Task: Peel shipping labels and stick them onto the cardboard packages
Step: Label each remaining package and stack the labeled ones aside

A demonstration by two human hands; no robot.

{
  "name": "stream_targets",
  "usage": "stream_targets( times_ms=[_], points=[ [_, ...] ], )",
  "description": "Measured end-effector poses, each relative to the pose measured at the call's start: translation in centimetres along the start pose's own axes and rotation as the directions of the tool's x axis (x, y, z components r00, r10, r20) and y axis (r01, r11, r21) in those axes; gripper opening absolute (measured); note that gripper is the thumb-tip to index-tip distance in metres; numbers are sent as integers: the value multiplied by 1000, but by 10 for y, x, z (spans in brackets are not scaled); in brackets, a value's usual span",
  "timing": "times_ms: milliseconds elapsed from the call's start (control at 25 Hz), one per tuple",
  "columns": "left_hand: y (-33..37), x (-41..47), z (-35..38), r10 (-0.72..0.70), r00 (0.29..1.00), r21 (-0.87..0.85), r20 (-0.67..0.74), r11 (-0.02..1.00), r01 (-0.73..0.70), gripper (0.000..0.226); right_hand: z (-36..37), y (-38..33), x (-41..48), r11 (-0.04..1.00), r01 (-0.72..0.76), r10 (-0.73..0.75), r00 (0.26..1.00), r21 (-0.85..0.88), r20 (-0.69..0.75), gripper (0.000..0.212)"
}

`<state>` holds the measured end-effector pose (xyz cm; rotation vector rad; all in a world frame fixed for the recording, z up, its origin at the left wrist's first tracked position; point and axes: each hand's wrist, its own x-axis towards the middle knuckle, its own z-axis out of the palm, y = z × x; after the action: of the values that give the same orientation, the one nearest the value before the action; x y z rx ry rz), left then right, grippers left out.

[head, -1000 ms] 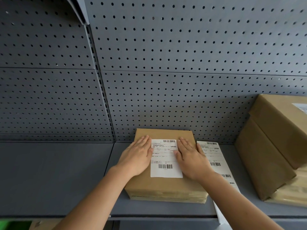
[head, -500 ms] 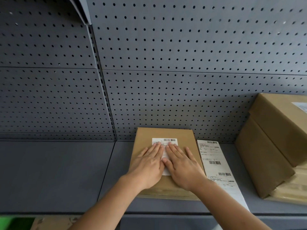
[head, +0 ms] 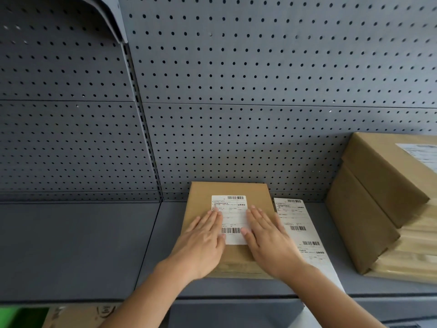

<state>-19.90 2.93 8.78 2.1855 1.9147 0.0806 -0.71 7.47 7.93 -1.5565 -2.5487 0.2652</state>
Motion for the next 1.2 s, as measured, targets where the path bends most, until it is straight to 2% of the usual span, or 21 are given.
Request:
stream_targets(
  times_ms=[120, 240, 440, 600, 720, 840, 920, 1000, 1040, 1080, 1120, 1200],
  points=[
    [13, -15, 9, 90, 996, 17, -2, 996, -90, 61, 7, -26, -17, 992, 116, -118, 992, 48, 38, 90],
    [13, -21, 12, 83, 997, 67, 2, 994, -83, 61, 16, -30, -23, 992, 125, -126, 992, 22, 34, 91],
    [8, -27, 8, 0, 1000, 92, 10, 996, -1, 63, 14, -11, -32, 998, 35, -34, 999, -47, 27, 78],
    [-9, -40, 8, -101, 995, 62, 2, 993, 101, 79, 5, 18, -44, 993, -112, 113, 993, -31, 26, 72],
    [-29, -44, 7, -225, 974, 11, 0, 974, 225, 70, 6, 30, -48, 981, -188, 186, 982, 51, 45, 76],
    [-42, -45, 9, -341, 940, -188, 5, 923, 336, 76, 8, 25, -48, 926, -241, 229, 971, 292, 73, 80],
    [-43, -46, 11, -413, 907, -479, 76, 783, 397, 80, 7, 23, -44, 782, -305, 284, 951, 543, 124, 79],
    [-41, -42, 11, -469, 865, -764, 178, 488, 422, 82, 7, 26, -37, 561, -382, 339, 915, 735, 218, 82],
    [-38, -40, 10, -478, 848, -843, 228, 339, 418, 80, 9, 27, -33, 472, -404, 360, 900, 783, 247, 85],
    [-37, -39, 12, -474, 843, -880, 256, 246, 406, 75, 13, 28, -30, 420, -430, 391, 880, 799, 268, 82],
    [-35, -38, 13, -462, 848, -895, 261, 214, 392, 67, 14, 28, -28, 385, -437, 409, 870, 813, 274, 74],
    [-27, -39, 11, -439, 871, -910, 222, 228, 346, 47, 8, 27, -26, 346, -426, 436, 862, 836, 259, 55]
  ],
)
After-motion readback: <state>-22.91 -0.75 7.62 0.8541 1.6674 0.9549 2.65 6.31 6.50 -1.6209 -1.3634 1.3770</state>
